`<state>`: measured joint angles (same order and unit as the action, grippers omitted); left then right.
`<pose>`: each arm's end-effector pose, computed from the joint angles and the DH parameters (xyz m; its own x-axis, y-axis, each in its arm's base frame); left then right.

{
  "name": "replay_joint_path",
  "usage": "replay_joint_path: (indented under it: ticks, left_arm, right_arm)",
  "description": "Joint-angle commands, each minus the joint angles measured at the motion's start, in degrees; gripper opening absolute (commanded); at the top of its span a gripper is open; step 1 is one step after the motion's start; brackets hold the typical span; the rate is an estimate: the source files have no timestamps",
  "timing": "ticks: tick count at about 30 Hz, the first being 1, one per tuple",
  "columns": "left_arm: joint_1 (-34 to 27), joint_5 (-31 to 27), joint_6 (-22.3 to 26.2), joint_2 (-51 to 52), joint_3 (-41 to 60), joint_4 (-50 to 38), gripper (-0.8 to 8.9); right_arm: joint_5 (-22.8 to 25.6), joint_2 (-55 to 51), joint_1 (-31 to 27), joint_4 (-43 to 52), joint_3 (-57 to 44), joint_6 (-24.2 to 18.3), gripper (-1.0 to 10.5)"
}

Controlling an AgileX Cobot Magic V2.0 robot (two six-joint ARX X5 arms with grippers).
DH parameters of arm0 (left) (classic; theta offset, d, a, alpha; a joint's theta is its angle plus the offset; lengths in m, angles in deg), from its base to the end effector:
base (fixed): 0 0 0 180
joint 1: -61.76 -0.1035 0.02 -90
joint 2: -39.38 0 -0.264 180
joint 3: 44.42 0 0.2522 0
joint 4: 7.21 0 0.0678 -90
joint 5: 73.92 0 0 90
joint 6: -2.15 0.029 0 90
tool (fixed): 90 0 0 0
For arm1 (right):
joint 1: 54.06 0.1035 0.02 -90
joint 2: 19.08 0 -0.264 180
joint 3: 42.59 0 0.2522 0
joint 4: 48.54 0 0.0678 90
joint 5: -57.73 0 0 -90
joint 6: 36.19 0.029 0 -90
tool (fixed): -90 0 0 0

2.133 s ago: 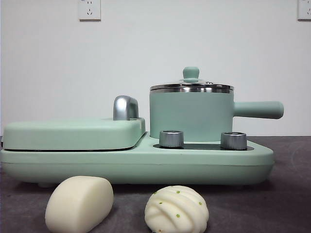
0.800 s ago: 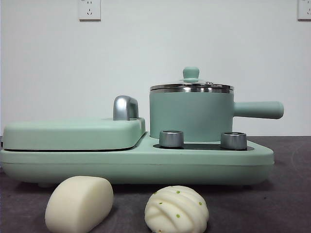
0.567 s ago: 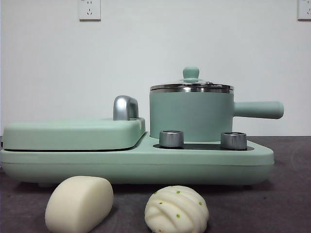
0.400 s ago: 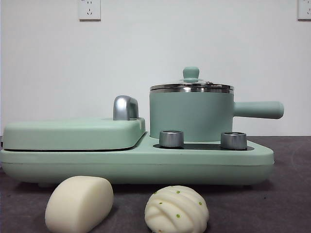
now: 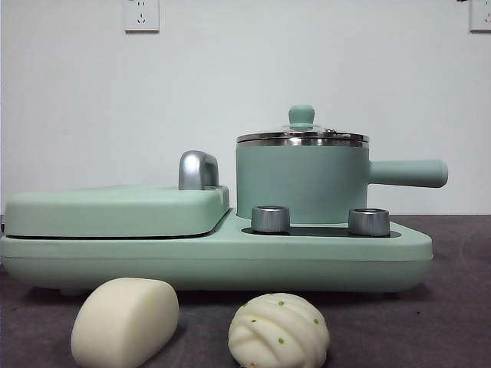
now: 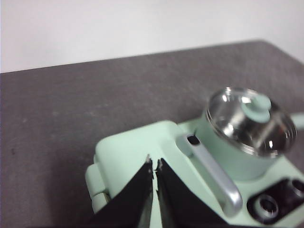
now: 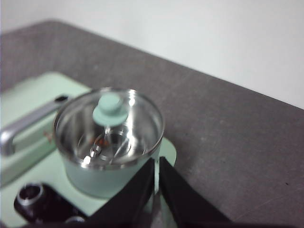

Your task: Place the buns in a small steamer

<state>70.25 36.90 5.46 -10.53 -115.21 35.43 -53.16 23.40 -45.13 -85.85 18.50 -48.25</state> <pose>0.1703 -0.0358 0.3602 0.8061 -0.4797 -0.3465 0.4849 0.8711 -0.0779 0.1507 0.0342 0.3318 0.8189 0.4896 -0.2995 -0.5343 0.8409 -0.0861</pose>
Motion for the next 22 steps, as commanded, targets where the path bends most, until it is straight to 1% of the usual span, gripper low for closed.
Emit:
replay_joint_path:
  ticks: [1,3,5,7,12,16,22]
  left_arm:
    - [1.16,0.28,4.96,-0.92,-1.42,0.22,0.60]
    - [1.95,0.28,5.05,-1.03,-1.42,-0.11,1.92]
    - [2.45,0.28,5.03,-1.01,-1.42,-0.39,2.94]
    - [2.78,0.28,5.03,-0.96,-1.42,-0.39,2.99]
    - [3.67,0.26,5.01,-1.18,-1.42,-1.79,2.99]
    - [5.31,0.28,5.01,-2.21,-1.42,-6.43,2.99]
    - [11.52,0.26,4.96,-7.65,-1.42,-14.56,2.99]
  right_arm:
    - [0.15,0.55,0.98,-1.01,0.76,-5.44,0.4]
    - [0.07,0.52,1.46,-1.31,0.76,-5.20,1.2]
    - [0.09,0.48,1.68,-1.38,0.76,-5.11,1.9]
    - [0.11,0.48,1.84,-1.38,0.76,-5.11,2.3]
    - [0.15,0.48,1.84,-1.84,0.76,-5.09,2.3]
    - [0.13,0.48,1.84,-2.51,0.76,-4.94,2.3]
    - [-0.11,0.50,1.90,-3.54,0.76,-4.42,2.3]
